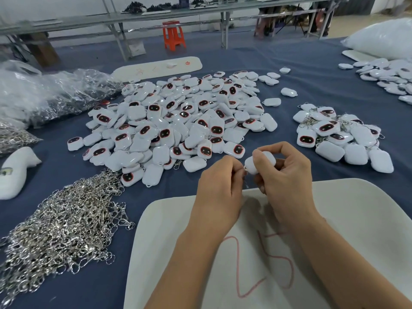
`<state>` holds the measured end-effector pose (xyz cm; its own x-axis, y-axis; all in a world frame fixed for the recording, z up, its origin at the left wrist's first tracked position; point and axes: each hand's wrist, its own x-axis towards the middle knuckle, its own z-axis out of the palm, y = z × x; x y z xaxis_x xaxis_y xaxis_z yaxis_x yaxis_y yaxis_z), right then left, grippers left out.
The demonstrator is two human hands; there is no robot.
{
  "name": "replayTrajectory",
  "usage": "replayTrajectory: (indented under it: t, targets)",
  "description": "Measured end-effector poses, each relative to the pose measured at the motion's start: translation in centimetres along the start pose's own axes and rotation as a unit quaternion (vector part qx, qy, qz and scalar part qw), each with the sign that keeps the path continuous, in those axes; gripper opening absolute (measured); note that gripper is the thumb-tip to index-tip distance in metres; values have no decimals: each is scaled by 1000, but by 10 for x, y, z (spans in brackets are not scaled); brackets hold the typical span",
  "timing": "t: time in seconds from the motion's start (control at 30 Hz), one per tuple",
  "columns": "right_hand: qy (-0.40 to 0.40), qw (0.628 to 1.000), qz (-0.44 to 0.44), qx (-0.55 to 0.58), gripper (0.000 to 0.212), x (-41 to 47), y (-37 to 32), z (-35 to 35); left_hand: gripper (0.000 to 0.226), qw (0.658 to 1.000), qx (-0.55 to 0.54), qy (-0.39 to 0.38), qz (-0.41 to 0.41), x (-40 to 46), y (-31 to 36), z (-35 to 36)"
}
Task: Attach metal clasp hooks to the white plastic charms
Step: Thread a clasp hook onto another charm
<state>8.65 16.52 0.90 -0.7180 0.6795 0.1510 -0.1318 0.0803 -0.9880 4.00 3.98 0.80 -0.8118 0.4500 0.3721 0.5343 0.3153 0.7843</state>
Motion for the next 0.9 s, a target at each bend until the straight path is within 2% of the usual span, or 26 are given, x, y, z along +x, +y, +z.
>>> replayTrajectory:
  t: [0.23, 0.4, 0.63, 0.9]
  targets:
    - [3, 999, 19, 35, 6, 1, 0, 0, 11, 998, -57, -1, 6, 3, -10, -1]
    - [-6, 999, 4, 40, 6, 1, 2, 1, 18, 999, -46, 9, -5, 3, -13, -1]
    - [-59, 994, -89, -22, 7, 0, 1, -2, 25, 997, -54, 0, -47, 4, -13, -6]
    - [-46, 972, -187, -136, 12, -3, 9, 1, 22, 992, -61, 23, -112, 4, -10, -3]
